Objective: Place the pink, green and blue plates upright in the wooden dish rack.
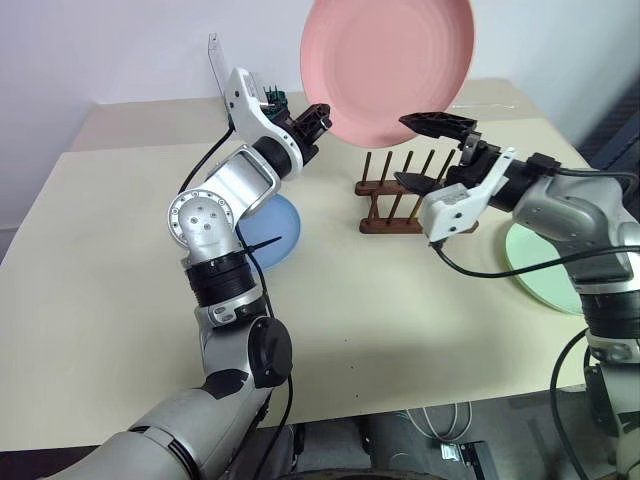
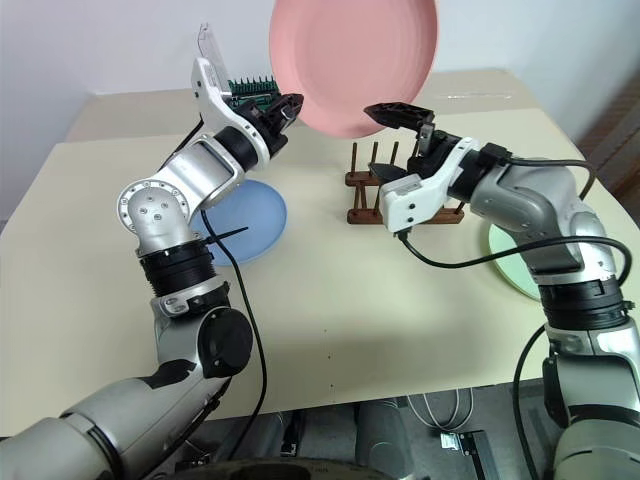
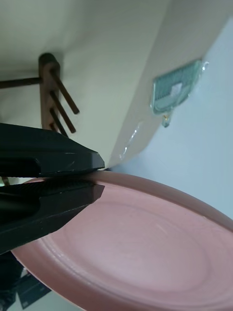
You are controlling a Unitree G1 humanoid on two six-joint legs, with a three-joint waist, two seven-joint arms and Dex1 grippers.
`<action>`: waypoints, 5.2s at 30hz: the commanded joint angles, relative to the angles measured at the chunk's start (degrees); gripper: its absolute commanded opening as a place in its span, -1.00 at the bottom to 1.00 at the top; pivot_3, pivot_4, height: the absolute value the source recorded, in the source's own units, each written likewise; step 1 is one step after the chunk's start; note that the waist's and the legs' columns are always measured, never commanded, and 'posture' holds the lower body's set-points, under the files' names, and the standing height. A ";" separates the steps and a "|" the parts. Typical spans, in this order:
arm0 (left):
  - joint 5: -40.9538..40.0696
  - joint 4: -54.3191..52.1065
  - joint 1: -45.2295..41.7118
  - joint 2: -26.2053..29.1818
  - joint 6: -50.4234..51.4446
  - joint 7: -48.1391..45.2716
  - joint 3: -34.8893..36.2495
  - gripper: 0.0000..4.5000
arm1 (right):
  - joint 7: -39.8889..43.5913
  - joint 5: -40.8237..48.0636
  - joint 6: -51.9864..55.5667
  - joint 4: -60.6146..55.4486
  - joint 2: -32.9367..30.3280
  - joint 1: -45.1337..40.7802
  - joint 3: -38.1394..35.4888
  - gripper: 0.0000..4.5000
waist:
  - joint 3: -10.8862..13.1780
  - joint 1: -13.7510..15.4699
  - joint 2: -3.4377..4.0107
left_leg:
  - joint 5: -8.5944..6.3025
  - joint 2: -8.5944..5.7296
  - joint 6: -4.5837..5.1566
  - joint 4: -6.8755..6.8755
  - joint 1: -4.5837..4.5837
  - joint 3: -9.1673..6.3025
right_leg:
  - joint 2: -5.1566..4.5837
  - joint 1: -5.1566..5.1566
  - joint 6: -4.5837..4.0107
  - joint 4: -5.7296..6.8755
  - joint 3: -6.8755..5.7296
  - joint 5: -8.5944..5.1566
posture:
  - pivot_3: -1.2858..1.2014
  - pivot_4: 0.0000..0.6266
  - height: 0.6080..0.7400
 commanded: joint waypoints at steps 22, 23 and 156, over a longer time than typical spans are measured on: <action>-6.88 -1.82 4.53 -0.22 -6.11 1.50 -12.21 -1.00 | -5.76 -4.79 4.80 2.01 0.27 -5.09 3.77 -0.99 | 0.00 0.60 0.01 | 0.01 0.02 -0.01 0.00 0.03 -0.01 | 0.04 0.07 -0.04 -0.04 0.00 0.02 | 0.03 -0.52 0.93; -6.94 -1.50 4.69 -0.38 -6.61 1.52 -12.34 -1.00 | -5.91 -4.93 4.98 2.05 0.17 -5.09 3.74 -0.99 | 0.01 0.59 -0.02 | 0.01 0.01 -0.01 -0.01 0.04 0.00 | 0.04 0.07 -0.04 -0.03 0.01 0.02 | 0.03 -0.52 0.93; 14.26 -3.89 16.51 39.38 -41.91 -77.98 -36.14 1.00 | 19.19 60.47 66.79 -8.15 -19.93 49.99 -31.69 0.98 | -0.09 -0.89 0.54 | -0.42 0.25 0.77 -0.03 0.46 0.15 | 0.14 0.87 0.01 -0.82 -0.08 0.19 | 0.03 -0.52 0.93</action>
